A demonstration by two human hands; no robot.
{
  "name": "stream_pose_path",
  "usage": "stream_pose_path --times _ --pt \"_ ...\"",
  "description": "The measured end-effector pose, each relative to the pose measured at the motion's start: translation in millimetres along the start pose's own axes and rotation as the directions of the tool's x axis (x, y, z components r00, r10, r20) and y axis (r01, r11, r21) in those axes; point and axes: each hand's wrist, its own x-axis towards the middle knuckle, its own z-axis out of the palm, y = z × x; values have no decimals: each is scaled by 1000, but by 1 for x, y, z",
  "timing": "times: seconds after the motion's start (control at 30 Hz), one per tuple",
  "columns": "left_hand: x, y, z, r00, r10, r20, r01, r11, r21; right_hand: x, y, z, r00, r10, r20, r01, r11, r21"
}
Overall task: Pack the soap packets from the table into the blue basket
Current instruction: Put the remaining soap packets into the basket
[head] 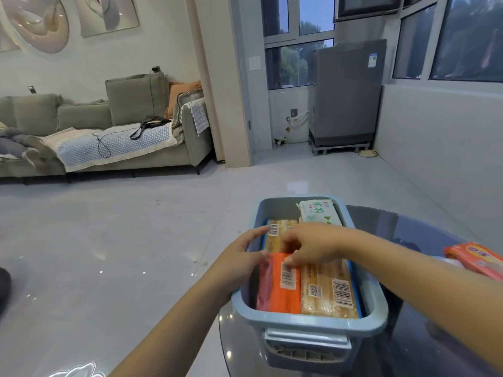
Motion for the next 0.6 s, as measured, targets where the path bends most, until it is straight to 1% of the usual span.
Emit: stream_pose_path --times 0.07,0.13,0.2,0.23,0.3,0.33,0.4,0.43,0.5,0.6 --pt "0 1 0 1000 -31 0 31 999 37 2 1 9 999 0 -54 -3 999 -54" --pt "1 1 0 999 -42 -11 43 995 89 3 0 15 998 11 -64 -18 993 -117" --pt "0 3 0 999 -44 -20 46 994 104 5 -1 19 997 25 -67 -37 981 -190" --pt "0 3 0 999 -41 -23 44 993 106 5 -1 20 997 27 -73 -41 980 -197" --pt "-1 5 0 999 -35 -27 37 993 113 4 2 19 997 9 -72 -18 992 -128" --pt "-2 6 0 999 -29 -29 32 993 112 2 3 18 997 -7 -76 4 999 -42" --pt "-4 8 2 999 -18 -51 23 994 103 -4 8 16 989 -28 -143 49 988 145" --pt "-6 9 3 997 -13 -71 20 995 101 -9 10 15 981 -28 -193 69 976 208" --pt "-11 11 4 993 0 -120 15 992 124 -19 16 17 961 -30 -276 107 957 268" --pt "-20 14 6 981 49 -189 -9 978 208 -38 22 20 919 -45 -392 179 934 311"
